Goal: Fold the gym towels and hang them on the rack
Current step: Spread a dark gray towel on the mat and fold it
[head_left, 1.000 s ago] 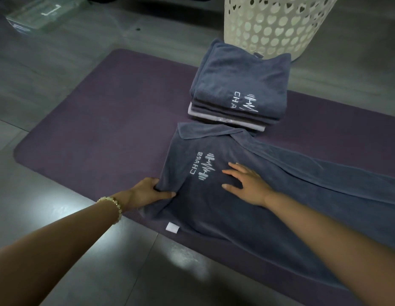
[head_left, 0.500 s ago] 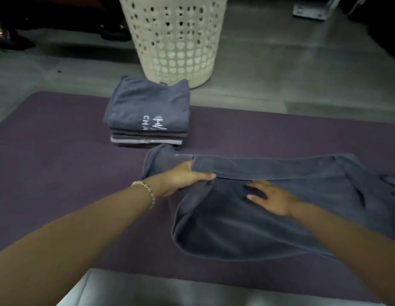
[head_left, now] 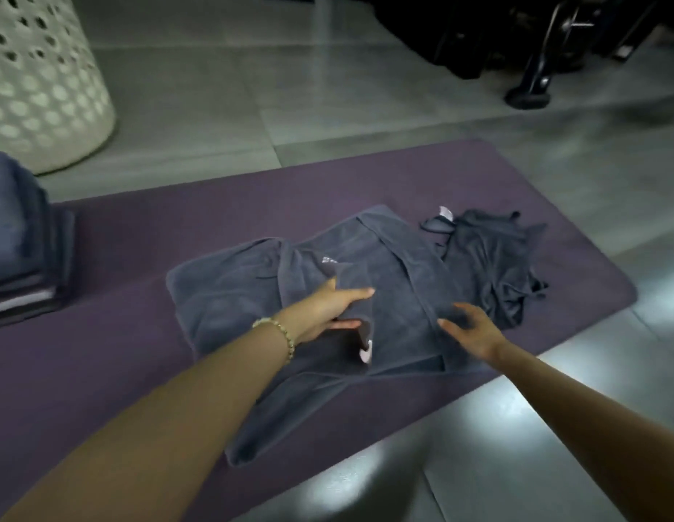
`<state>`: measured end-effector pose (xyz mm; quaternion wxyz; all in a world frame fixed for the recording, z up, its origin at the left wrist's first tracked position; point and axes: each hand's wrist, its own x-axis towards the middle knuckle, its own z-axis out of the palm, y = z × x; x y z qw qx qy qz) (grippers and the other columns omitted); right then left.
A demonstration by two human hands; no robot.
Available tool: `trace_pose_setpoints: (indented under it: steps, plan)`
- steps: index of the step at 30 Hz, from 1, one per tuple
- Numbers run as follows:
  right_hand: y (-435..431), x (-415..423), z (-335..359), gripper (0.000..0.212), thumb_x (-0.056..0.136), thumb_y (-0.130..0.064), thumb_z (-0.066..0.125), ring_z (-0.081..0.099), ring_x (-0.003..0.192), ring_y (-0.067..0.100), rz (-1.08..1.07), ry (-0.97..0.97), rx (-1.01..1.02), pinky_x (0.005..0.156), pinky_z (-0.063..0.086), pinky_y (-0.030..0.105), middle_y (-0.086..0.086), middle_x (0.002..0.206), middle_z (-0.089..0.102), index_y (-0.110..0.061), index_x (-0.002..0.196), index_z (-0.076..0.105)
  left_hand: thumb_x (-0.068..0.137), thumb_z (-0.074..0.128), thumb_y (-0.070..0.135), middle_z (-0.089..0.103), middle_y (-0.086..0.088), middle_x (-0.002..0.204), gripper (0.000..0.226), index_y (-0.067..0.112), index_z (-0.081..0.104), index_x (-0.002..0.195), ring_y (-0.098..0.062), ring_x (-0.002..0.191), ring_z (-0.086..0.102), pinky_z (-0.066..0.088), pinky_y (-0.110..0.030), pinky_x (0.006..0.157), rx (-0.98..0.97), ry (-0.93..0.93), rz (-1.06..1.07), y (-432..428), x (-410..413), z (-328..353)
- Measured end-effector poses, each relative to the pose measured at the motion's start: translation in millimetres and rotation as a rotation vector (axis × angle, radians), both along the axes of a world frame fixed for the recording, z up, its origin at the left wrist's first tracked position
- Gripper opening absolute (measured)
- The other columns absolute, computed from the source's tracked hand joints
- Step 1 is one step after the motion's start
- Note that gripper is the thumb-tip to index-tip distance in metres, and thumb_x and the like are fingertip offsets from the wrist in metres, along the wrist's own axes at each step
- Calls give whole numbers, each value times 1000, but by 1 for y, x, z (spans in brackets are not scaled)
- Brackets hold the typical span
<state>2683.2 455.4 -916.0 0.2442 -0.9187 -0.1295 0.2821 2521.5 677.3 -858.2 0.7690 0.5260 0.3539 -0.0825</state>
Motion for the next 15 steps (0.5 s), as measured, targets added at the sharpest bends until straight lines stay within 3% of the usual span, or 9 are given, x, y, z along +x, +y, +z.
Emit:
trace_pose_setpoints:
  steps: [4,8,12,15]
  plan:
    - [-29,19,-16,66,84,-25,72,48,127,32,-198,73,76,107,39,44,16,139,48,-1,138,43,87,68,26,63,8,102,43,22,51,126,-2,83,60,52,-16,55,29,84,12,-17,-2,-32]
    - [-38,23,-22,63,84,-28,72,49,125,35,-265,146,39,106,40,43,16,136,52,0,135,48,82,72,30,66,3,108,43,23,55,121,-12,93,62,51,-24,72,98,61,37,-17,2,-41]
    - [-41,26,-24,63,81,-25,74,46,128,35,-288,255,90,109,37,41,15,140,49,3,133,50,78,77,26,68,0,87,37,16,61,111,-11,74,62,49,-22,62,110,19,45,-18,6,-42]
    - [-27,19,-9,43,84,-18,71,56,117,31,-252,257,208,100,45,34,14,124,61,2,121,61,79,76,25,69,2,85,32,16,63,107,-6,68,63,49,-18,58,137,-32,86,-13,7,-37]
